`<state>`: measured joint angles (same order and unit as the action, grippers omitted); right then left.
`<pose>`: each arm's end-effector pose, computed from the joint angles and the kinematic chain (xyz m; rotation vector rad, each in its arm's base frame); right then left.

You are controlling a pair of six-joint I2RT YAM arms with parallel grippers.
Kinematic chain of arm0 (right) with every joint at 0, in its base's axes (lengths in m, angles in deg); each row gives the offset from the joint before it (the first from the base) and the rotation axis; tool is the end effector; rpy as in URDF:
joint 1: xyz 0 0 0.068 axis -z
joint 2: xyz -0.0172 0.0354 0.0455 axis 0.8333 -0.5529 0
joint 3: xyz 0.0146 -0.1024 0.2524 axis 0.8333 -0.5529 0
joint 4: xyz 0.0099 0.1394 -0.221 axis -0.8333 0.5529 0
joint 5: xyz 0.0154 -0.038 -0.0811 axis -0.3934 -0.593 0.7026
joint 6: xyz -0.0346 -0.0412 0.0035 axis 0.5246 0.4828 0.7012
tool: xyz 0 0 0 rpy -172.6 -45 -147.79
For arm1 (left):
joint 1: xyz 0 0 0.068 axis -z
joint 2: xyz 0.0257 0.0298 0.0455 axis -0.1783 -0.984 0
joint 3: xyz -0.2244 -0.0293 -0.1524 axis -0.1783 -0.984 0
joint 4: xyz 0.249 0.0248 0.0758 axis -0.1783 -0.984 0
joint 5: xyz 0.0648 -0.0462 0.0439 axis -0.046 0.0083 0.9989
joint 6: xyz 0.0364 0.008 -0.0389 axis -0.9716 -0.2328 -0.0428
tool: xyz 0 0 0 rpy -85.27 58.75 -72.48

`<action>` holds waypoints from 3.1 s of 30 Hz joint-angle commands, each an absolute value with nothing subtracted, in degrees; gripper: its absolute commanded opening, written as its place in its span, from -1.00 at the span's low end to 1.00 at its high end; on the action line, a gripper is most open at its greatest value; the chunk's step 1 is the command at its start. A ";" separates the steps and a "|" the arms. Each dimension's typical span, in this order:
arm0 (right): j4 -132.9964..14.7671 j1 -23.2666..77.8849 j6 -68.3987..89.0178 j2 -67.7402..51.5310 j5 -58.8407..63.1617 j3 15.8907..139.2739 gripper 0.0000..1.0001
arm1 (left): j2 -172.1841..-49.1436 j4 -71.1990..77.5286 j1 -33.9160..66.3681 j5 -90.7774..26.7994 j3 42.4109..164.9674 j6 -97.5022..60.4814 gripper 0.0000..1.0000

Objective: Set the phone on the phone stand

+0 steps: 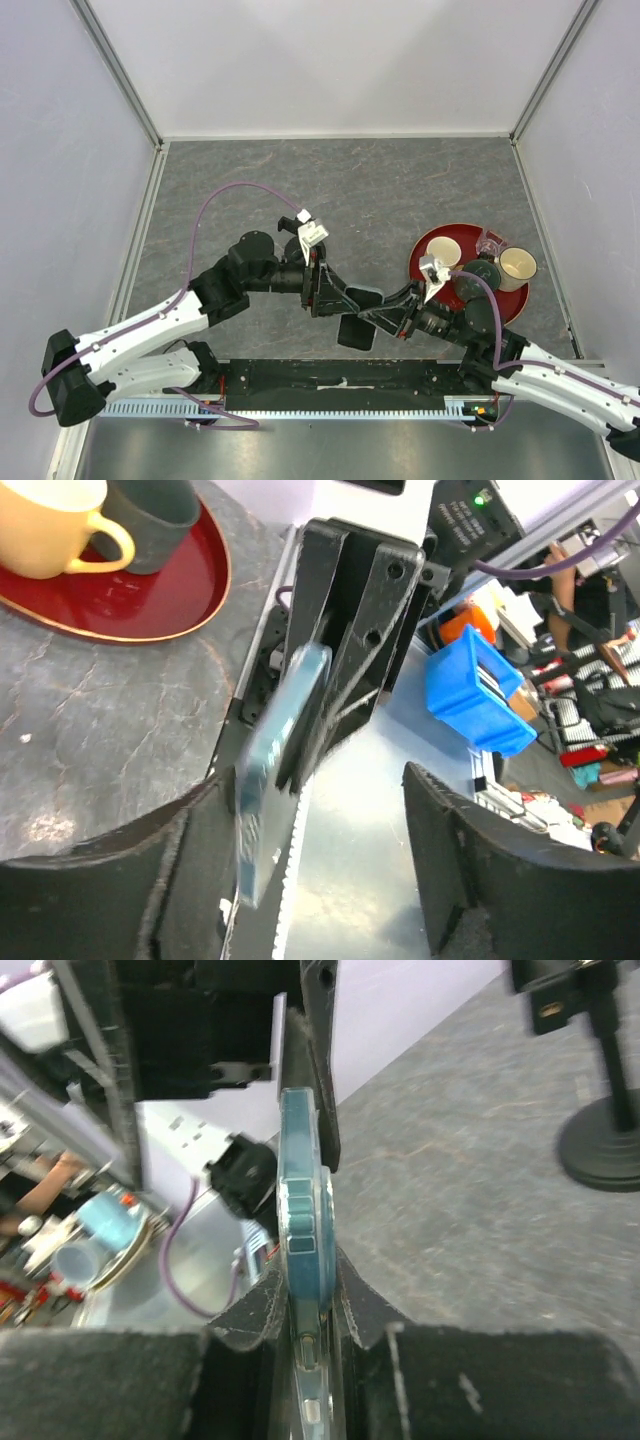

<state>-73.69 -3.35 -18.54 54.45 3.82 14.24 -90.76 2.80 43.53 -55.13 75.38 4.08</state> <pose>0.0612 0.1127 0.2451 -0.4285 1.5466 1.4139 0.1181 -0.1928 0.3224 0.7884 1.8470 -1.5362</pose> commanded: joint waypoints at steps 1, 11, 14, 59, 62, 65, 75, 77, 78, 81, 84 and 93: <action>-89.49 -3.42 -22.16 49.43 -7.15 15.13 -1.00 | -93.00 11.78 43.34 -68.37 77.22 5.50 0.29; -101.19 -3.42 -25.33 42.40 -6.99 13.55 -0.90 | -93.36 7.31 43.34 -66.28 77.22 2.43 -0.89; -98.83 -3.42 -24.01 40.03 -6.55 13.72 0.09 | -90.81 5.46 43.34 -59.96 76.96 1.55 -0.95; -70.37 -7.02 -25.94 14.47 37.91 36.11 0.86 | -60.93 -23.63 43.34 7.37 88.21 -12.23 -0.95; -66.41 -7.20 -24.64 3.57 42.66 50.40 0.90 | -57.50 -26.88 43.34 12.38 90.05 -14.35 -0.95; -56.93 -7.55 -26.11 -7.59 47.93 64.28 0.92 | -56.71 -30.84 43.34 15.38 91.11 -14.80 -0.96; -38.54 -8.78 -30.86 -26.50 55.32 85.18 0.43 | -54.24 -33.13 43.34 14.07 88.83 -13.22 -0.95; -35.81 -8.95 -31.21 -27.39 56.81 86.40 0.43 | -54.77 -32.95 43.43 13.80 88.21 -13.04 -0.95; -35.63 -9.30 -31.22 -27.57 57.61 86.24 0.43 | -54.94 -32.69 43.34 13.45 88.04 -13.04 -0.96; -35.63 -9.57 -30.52 -27.48 58.67 85.18 0.47 | -55.21 -31.37 43.34 13.01 86.98 -13.13 -0.95; -41.41 -9.83 -22.89 -26.00 54.82 83.25 0.57 | -55.38 -29.97 43.34 12.57 85.58 -13.13 -0.95; -51.96 -9.75 -11.46 -19.06 48.13 75.35 0.70 | -56.53 -28.38 43.34 10.29 83.73 -11.90 -0.95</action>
<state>-44.97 -9.47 -18.80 -25.06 51.84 79.07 -56.16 -35.04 43.42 11.74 83.62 -12.20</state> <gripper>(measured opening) 0.849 0.179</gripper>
